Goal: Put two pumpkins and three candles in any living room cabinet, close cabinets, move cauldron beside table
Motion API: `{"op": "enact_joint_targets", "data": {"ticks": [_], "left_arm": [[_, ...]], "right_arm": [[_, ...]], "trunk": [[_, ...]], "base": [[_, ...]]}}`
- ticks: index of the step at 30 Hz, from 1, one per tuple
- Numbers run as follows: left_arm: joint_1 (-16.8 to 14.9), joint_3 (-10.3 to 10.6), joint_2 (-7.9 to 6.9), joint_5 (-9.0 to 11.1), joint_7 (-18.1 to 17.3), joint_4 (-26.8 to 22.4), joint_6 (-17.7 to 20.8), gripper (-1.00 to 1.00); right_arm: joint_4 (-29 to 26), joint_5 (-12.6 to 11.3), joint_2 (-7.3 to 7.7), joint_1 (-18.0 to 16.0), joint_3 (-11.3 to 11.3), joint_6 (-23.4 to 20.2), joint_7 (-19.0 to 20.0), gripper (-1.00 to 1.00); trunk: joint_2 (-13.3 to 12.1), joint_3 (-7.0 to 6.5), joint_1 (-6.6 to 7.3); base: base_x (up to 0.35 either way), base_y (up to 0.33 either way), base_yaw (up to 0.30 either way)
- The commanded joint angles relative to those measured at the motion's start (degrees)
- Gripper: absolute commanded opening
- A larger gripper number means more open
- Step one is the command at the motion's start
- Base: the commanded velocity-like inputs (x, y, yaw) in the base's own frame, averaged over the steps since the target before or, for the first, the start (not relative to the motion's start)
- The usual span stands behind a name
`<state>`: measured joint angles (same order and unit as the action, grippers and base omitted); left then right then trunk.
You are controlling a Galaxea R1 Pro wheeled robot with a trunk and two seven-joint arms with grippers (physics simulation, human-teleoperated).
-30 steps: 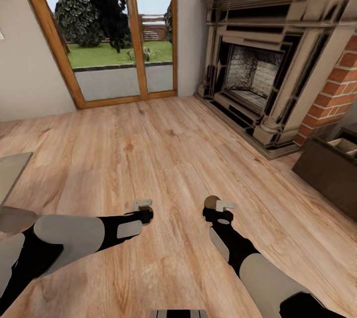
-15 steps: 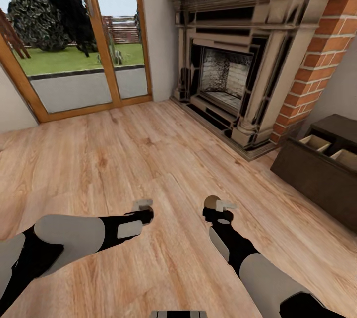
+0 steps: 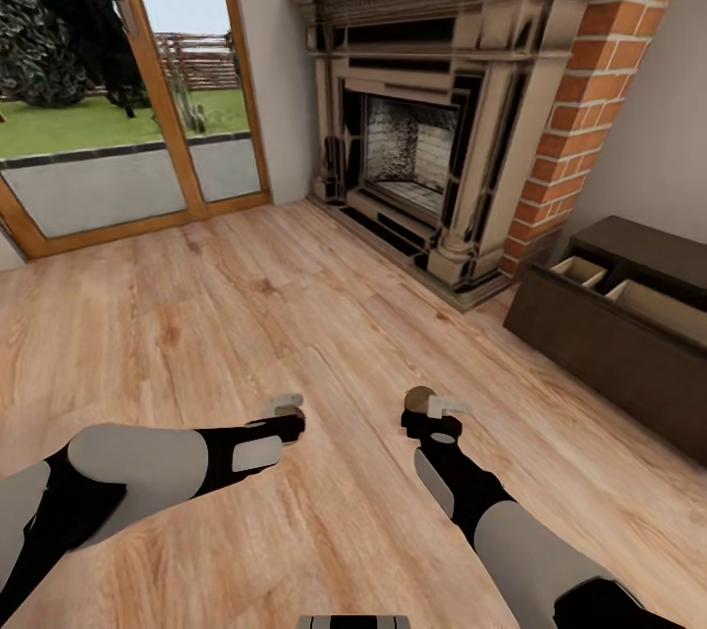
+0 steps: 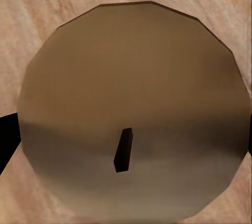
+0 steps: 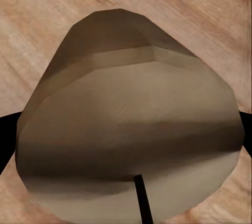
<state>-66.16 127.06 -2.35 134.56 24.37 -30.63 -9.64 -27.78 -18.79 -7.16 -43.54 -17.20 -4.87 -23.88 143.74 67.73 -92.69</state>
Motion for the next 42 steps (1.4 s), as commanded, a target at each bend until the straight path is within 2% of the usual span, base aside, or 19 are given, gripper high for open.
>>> {"op": "enact_joint_targets", "data": {"ticks": [1, 5, 15, 28, 42], "left_arm": [[-0.11, 0.36, -0.03, 0.44, -0.01, -0.22, -0.47, -1.00], [-0.11, 0.32, -0.03, 0.44, -0.17, -0.21, -0.38, -1.00], [-0.11, 0.36, -0.03, 0.44, -0.20, -0.14, -0.33, -1.00], [-0.11, 0.38, -0.03, 0.44, -0.20, -0.21, -0.60, -1.00], [-0.11, 0.39, -0.03, 0.44, -0.20, -0.22, -0.64, -1.00]], "right_arm": [[-0.08, -0.28, 0.04, -0.05, -0.47, -0.35, -0.49, -1.00], [-0.08, -0.28, 0.03, -0.05, -0.47, -0.32, -0.49, -1.00], [-0.08, -0.28, -0.04, -0.05, -0.47, 0.50, -0.53, -1.00], [-0.08, -0.28, 0.02, -0.05, -0.47, 0.56, -0.54, -1.00], [-0.07, -0.28, 0.04, -0.05, -0.41, 0.56, -0.56, -1.00]], "trunk": [[0.03, 0.02, 0.01], [0.03, -0.08, 0.01], [0.03, -0.12, 0.01], [0.03, -0.65, 0.01], [0.03, -1.43, 0.01]], "base": [[0.000, 0.000, -0.298], [0.004, 0.097, -0.213], [0.119, 0.310, -0.032], [0.198, 0.289, -0.258], [0.025, 0.026, -0.271]]}}
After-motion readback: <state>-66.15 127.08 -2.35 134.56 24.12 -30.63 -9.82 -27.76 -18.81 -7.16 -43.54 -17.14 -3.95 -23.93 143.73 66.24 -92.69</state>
